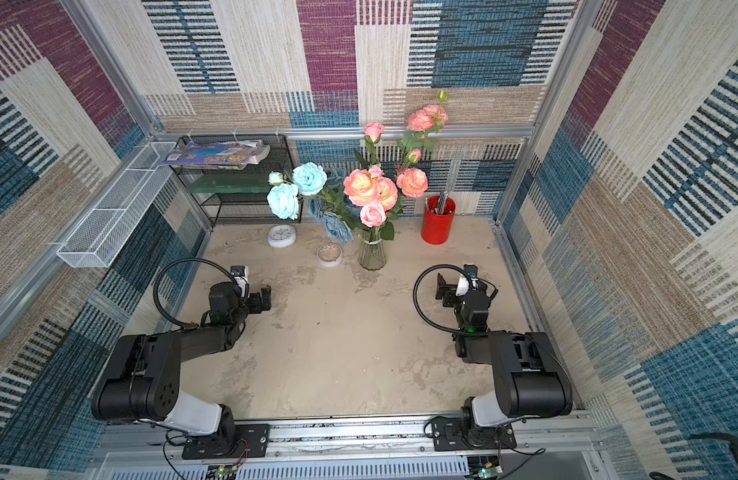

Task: Pick out pink flowers from the vase
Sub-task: Pick up the flower from the vase.

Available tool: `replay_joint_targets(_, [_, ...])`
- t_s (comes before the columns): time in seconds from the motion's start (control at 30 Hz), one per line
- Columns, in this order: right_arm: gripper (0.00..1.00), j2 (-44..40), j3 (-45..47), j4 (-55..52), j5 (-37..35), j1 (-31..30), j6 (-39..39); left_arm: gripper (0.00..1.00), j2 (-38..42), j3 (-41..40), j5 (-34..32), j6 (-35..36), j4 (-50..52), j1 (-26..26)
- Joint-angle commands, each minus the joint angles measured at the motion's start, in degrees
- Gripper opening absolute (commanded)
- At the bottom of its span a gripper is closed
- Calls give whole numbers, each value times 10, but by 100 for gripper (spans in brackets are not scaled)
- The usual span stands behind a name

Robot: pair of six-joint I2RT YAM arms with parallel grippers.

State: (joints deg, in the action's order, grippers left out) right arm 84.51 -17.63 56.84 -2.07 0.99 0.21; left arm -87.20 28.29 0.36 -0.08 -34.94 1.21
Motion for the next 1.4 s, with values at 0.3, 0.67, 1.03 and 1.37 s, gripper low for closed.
replay_joint_targets(0.3, [96, 0, -2, 7, 1, 1, 6, 99, -1, 1, 3, 8, -15, 0])
replay_joint_targets(0.67, [96, 1, -4, 6, 10, 6, 8, 99, 0, 1, 3, 8, -14, 0])
replay_joint_targets(1.03, [96, -3, -5, 2, -18, 0, 13, 99, 15, 12, 3, 8, 23, 0])
replay_joint_targets(1.37, [96, -44, -249, -415, -22, 51, 185, 99, 158, 109, -144, -74, 269, -112])
